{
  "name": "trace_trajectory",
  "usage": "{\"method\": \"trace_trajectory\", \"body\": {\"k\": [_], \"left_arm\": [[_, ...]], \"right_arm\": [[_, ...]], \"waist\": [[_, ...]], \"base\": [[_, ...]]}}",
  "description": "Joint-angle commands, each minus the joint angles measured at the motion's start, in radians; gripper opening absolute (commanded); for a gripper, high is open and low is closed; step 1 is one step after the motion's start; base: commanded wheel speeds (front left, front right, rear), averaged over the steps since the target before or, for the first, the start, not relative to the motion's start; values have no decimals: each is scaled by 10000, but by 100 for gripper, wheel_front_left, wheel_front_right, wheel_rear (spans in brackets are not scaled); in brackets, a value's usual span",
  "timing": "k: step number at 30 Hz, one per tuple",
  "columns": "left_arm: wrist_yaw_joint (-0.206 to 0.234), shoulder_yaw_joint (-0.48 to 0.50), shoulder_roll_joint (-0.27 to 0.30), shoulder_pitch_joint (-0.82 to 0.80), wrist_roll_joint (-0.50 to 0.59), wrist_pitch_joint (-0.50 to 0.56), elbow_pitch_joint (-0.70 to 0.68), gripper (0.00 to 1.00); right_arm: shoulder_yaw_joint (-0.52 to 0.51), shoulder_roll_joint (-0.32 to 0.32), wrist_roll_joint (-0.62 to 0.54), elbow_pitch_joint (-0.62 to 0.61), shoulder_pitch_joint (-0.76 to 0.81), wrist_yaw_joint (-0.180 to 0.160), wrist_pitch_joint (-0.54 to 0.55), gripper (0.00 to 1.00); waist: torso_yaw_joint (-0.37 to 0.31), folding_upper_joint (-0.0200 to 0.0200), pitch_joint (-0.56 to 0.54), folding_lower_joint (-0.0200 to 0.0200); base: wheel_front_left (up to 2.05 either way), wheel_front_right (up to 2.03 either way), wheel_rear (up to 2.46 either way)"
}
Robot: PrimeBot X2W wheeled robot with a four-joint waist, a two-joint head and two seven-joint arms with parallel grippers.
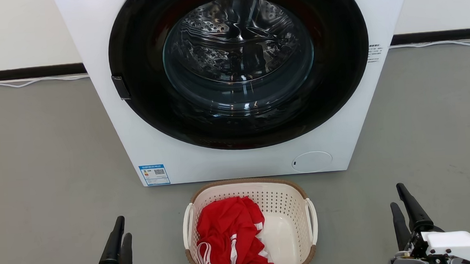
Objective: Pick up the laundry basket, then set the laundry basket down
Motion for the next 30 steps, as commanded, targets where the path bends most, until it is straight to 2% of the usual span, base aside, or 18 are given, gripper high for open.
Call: {"method": "trace_trajectory", "body": {"k": [1, 21, 30], "left_arm": [[-21, 25, 63, -418, 119, -51, -338, 100], [-32, -67, 93, -529, 1298, -611, -880, 100], [-38, -252, 210, -551, 2694, -905, -1220, 100]], "right_arm": [[47, -138, -122, -317, -365, 17, -101, 100], [526, -274, -1286, -878, -515, 29, -685, 100], [922, -406, -2226, -1154, -573, 35, -979, 100]], "waist": [[0, 0, 1, -3], [-33, 0, 12, -3], [-76, 0, 23, -3]], "base": [[0, 0, 0], [0, 0, 0], [0, 0, 0]]}}
